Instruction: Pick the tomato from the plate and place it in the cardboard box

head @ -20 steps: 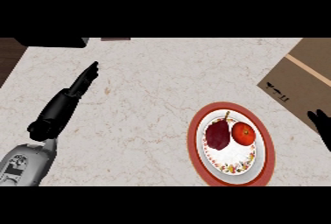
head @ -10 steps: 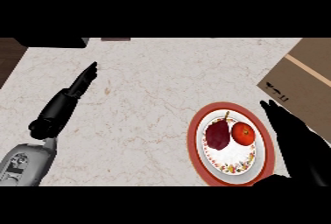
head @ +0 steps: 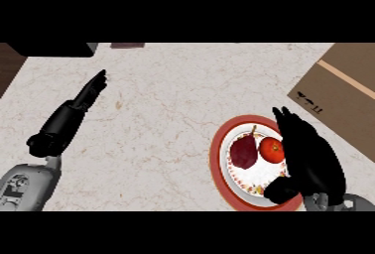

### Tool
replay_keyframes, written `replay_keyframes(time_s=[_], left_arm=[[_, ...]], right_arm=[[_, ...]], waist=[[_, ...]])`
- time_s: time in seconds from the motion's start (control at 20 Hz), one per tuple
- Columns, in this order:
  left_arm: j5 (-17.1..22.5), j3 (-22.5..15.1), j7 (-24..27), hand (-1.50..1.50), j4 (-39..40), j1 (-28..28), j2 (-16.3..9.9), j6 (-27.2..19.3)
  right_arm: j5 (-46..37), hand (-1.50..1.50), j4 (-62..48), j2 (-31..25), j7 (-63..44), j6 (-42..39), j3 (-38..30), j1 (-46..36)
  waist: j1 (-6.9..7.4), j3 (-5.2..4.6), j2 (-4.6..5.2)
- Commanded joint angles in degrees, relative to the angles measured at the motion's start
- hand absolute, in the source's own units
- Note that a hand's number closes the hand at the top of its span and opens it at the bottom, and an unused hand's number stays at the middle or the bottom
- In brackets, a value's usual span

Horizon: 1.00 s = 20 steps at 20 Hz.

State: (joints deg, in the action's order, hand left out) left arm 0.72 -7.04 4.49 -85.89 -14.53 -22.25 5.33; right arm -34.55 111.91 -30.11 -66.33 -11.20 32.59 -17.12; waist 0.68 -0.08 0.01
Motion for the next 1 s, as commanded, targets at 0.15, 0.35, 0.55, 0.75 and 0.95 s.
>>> replay_keyframes(time_s=[0.15, 0.35, 0.55, 0.75, 0.95], left_arm=[[-0.96, 0.81, 1.22, 0.00, -0.42, 2.12, 0.65, 0.60], [-1.43, 0.40, -0.54, 0.00, -3.60, 3.94, 1.51, -0.17], [-2.06, 0.11, -3.15, 0.00, -4.12, 0.79, 2.65, 0.03], [-1.18, 2.10, -2.71, 0.00, -3.32, 1.03, 1.74, 2.53], [-3.38, 2.93, -1.64, 0.00, -3.19, 1.84, 3.10, 2.37]], right_arm=[[-5.60, -1.50, -6.78, 6.02, -7.29, -3.96, 0.57, -2.26], [-7.41, -1.50, -7.89, 5.53, -5.15, -4.14, 1.06, 1.91], [-8.55, -1.50, -12.21, 7.20, -2.21, -4.40, -1.49, 1.17], [-11.70, -1.50, -14.85, 7.40, 4.41, -0.43, -2.57, 5.64], [-12.39, -1.50, -14.72, 11.96, 4.34, -3.83, -5.28, 4.29]], waist=[[-0.35, 0.04, -0.03], [-0.45, 0.06, -0.17], [-0.56, 0.09, -0.06], [-0.73, 0.10, 0.00], [-0.70, 0.08, -0.03]])
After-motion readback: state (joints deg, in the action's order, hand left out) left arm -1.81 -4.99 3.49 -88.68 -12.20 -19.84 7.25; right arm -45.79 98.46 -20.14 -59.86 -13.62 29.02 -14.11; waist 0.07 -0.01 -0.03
